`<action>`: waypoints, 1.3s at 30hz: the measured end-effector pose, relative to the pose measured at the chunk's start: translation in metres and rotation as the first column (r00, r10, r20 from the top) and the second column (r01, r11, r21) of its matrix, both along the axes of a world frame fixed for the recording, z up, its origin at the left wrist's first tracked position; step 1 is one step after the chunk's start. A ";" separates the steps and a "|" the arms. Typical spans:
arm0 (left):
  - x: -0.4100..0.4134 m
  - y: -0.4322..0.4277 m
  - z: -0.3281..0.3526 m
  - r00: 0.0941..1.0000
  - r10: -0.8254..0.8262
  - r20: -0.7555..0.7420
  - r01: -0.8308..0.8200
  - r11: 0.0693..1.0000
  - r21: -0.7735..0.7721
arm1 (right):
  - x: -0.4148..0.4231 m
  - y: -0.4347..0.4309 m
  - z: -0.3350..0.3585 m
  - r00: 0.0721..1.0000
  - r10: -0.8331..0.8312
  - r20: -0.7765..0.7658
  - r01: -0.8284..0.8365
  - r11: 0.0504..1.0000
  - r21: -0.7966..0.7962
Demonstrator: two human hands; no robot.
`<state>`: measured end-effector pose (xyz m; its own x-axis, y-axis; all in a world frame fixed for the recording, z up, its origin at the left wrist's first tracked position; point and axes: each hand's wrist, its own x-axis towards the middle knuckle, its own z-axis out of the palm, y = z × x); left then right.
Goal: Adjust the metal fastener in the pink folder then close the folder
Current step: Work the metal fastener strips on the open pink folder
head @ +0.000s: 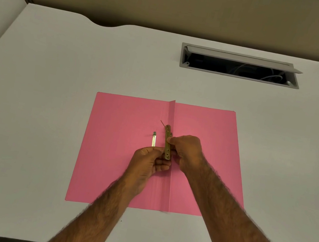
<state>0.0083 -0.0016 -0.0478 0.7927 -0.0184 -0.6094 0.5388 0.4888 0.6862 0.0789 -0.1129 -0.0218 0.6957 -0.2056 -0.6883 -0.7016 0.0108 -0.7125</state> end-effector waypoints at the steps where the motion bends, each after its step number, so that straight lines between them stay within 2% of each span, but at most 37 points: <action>1: 0.000 0.001 0.000 1.000 0.000 -0.010 0.000 1.000 -0.016 | -0.001 0.000 0.000 1.000 -0.002 0.005 0.002 1.000 -0.001; 5: 0.000 0.002 0.000 0.999 -0.014 -0.042 0.016 0.999 0.052 | -0.004 0.000 -0.002 0.999 0.024 0.031 -0.023 0.999 -0.033; 7: 0.001 0.003 0.001 0.997 -0.065 -0.032 0.070 0.983 0.169 | -0.007 0.000 -0.001 0.998 0.054 0.041 -0.051 0.995 -0.089; 9: 0.004 0.004 0.002 0.985 -0.171 -0.008 0.163 0.922 0.350 | -0.011 0.000 -0.001 0.994 0.090 0.058 -0.081 0.987 -0.139; 11: 0.007 0.007 0.004 0.955 -0.295 0.008 0.234 0.772 0.591 | -0.014 0.000 -0.002 0.990 0.113 0.080 -0.100 0.983 -0.155; 13: 0.013 0.011 0.006 0.902 -0.430 0.036 0.213 0.515 0.831 | -0.016 0.000 -0.004 0.986 0.131 0.098 -0.112 0.977 -0.179; 15: 0.019 0.014 0.008 0.843 -0.537 0.030 0.131 0.259 0.957 | -0.018 0.000 -0.006 0.984 0.145 0.105 -0.120 0.970 -0.212; 17: 0.024 0.014 0.009 0.799 -0.600 0.027 0.070 0.136 0.988 | -0.020 -0.002 -0.009 0.985 0.139 0.104 -0.114 0.970 -0.215; 23: 0.034 0.016 -0.001 0.688 -0.725 0.003 -0.011 -0.006 1.000 | -0.025 -0.006 -0.016 0.981 0.164 0.100 -0.123 0.937 -0.328; 29: 0.033 0.015 -0.006 0.580 -0.809 -0.090 -0.067 -0.158 0.985 | -0.027 -0.018 -0.020 0.933 0.356 0.047 -0.289 0.821 -0.493; 35: 0.029 0.003 -0.006 0.565 -0.804 -0.186 -0.088 -0.283 0.955 | -0.028 -0.021 -0.021 0.900 0.435 -0.035 -0.364 0.704 -0.609; 39: 0.029 0.004 -0.005 0.557 -0.802 -0.215 -0.059 -0.297 0.953 | -0.027 -0.021 -0.020 0.882 0.469 -0.043 -0.386 0.670 -0.634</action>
<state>0.0374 0.0020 -0.0523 0.9476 -0.3142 -0.0585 -0.2968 -0.9330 0.2036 0.0515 -0.1334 -0.0420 0.8780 -0.2080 -0.4310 -0.4321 -0.7316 -0.5273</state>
